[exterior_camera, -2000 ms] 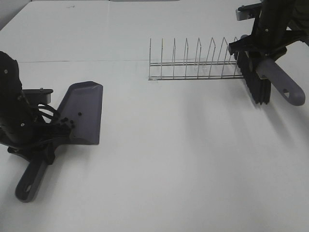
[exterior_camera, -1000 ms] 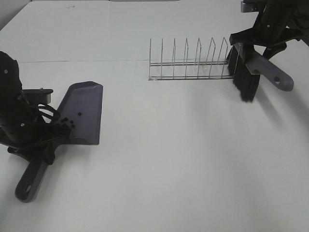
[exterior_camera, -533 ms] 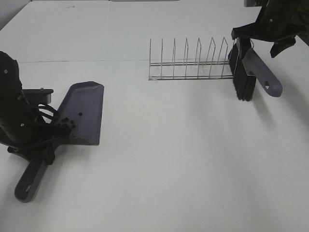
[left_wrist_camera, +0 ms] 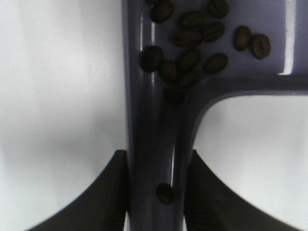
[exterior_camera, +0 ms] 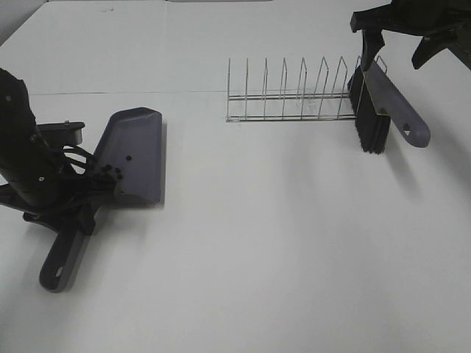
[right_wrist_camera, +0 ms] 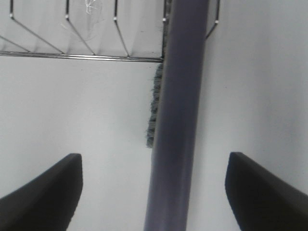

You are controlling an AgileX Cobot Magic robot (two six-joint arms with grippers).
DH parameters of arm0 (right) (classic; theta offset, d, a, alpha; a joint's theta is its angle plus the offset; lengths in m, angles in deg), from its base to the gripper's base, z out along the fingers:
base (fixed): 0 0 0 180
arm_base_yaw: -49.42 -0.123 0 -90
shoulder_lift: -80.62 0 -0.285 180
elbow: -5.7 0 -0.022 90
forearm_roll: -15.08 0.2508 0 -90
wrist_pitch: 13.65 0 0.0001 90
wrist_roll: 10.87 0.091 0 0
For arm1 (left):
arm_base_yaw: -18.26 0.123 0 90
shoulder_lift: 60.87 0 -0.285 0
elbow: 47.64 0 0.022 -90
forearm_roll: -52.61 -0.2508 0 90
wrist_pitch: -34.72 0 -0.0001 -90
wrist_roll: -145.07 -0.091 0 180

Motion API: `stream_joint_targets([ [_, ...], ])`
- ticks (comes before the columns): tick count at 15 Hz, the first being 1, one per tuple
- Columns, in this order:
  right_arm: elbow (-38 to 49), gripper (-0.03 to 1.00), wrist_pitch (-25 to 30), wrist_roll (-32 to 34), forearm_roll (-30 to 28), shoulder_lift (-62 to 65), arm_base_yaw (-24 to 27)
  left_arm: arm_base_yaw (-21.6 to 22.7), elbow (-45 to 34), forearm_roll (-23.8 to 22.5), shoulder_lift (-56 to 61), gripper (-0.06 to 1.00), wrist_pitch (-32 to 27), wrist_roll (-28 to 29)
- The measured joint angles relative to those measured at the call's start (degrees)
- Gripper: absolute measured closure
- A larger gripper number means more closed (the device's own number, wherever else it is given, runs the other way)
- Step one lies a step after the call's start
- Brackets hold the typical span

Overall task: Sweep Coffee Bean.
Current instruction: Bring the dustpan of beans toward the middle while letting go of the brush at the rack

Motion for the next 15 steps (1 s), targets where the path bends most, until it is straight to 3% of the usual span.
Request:
stream_joint_targets([
  [4, 3.84, 0.29, -0.06, -0.46, 0.57, 1.32, -1.15, -5.27, 2.69, 0.52, -0.52, 0.68, 0.11, 1.15],
  [5, 8.37, 0.29, -0.06, -0.46, 0.57, 4.24, -1.15, -6.02, 3.50, 0.86, -1.89, 0.68, 0.11, 1.38],
  [9, 20.00, 0.29, -0.11, -0.46, 0.57, 13.01, -1.15, -6.13, 6.59, 1.15, -5.61, 0.68, -1.20, 1.66],
  [12, 30.37, 0.29, -3.95, -0.46, 0.57, 21.89, -1.15, -6.13, 8.25, 1.32, -6.30, 0.67, -2.64, 1.66],
  [14, 38.04, 0.29, -7.10, -0.46, 0.86, 28.30, -1.15, -6.13, 9.00, 1.32, -6.47, 0.58, -4.53, 1.72],
  [15, 41.54, 0.29, -8.42, -0.46, 1.09, 31.40, -1.15, -6.13, 9.17, 1.32, -6.47, 0.49, -4.64, 1.78],
])
